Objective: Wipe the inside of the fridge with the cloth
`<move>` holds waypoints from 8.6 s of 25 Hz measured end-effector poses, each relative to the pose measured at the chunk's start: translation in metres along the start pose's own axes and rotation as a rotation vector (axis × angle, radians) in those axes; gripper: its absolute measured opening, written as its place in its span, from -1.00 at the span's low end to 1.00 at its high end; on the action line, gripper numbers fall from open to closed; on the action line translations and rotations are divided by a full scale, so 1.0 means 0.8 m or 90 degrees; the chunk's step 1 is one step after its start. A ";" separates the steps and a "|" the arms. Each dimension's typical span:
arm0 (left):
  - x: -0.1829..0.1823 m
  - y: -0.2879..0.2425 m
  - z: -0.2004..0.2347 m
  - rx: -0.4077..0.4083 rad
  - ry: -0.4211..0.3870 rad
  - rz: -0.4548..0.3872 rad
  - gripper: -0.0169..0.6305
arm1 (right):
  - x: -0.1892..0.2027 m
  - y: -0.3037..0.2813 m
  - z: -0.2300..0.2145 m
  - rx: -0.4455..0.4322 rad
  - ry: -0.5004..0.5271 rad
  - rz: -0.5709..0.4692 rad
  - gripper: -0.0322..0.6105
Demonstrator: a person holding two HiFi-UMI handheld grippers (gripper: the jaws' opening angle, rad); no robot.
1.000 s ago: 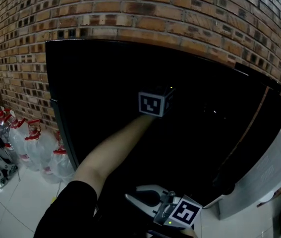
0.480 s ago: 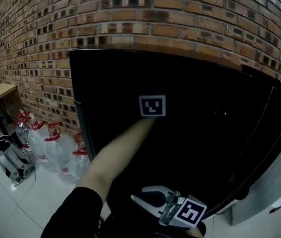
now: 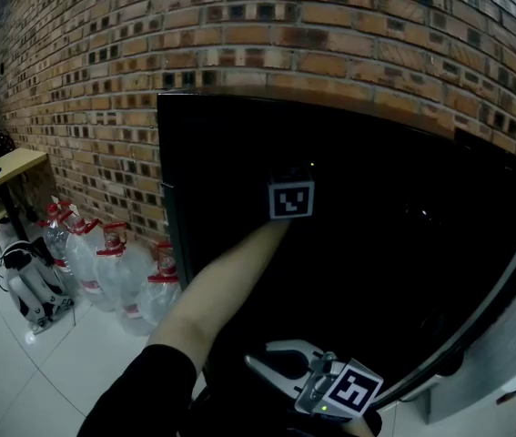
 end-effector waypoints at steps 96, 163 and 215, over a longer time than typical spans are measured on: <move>0.102 0.066 0.011 -0.101 -0.025 0.070 -0.79 | 0.091 -0.039 -0.004 -0.056 -0.150 0.073 -0.89; 0.226 0.118 -0.004 -0.009 0.070 0.166 -0.78 | 0.113 -0.043 0.016 -0.177 -0.192 0.043 -0.89; 0.352 0.148 -0.203 0.305 0.157 0.387 -0.78 | 0.127 0.001 0.030 -0.115 -0.225 0.064 -0.89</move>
Point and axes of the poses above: the fingertips, and each gripper's own axes: y backward along the fingers, z to its left, x out of its underside, the point moved 6 cm from there along y, backward along the fingers
